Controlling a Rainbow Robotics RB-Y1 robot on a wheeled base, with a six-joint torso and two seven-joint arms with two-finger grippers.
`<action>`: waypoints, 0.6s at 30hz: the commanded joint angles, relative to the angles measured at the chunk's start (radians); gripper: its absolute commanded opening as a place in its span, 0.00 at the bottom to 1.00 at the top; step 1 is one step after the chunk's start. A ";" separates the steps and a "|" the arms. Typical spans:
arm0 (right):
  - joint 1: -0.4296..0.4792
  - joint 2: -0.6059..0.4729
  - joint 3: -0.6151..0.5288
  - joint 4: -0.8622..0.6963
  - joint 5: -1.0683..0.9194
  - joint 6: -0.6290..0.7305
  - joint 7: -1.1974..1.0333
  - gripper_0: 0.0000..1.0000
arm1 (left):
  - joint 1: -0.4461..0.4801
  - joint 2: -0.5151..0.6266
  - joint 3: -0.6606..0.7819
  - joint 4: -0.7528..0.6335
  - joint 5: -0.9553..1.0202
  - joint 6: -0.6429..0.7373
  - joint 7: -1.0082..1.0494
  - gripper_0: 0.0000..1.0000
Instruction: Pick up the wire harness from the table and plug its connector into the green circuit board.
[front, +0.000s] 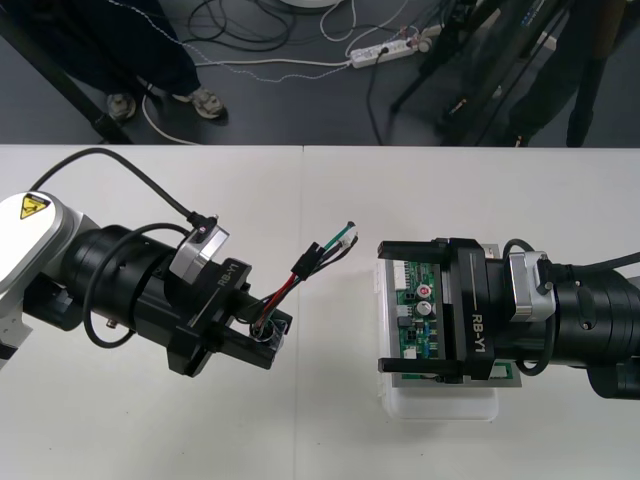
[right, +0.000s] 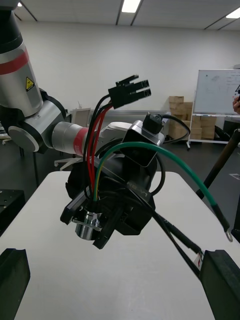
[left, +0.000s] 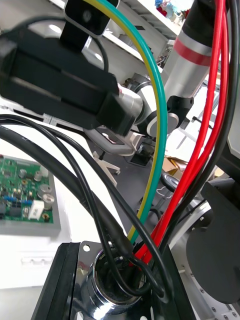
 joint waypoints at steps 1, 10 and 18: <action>0.011 -0.011 -0.022 -0.030 -0.016 -0.007 -0.011 1.00 | 0.010 0.038 -0.037 0.009 -0.026 -0.039 0.068 0.00; 0.011 -0.011 -0.022 -0.030 -0.016 -0.007 -0.011 1.00 | 0.010 0.050 -0.086 0.009 -0.065 -0.039 0.106 0.00; 0.011 -0.011 -0.022 -0.030 -0.016 -0.007 -0.011 1.00 | 0.011 0.061 -0.135 0.010 -0.065 -0.039 0.144 0.00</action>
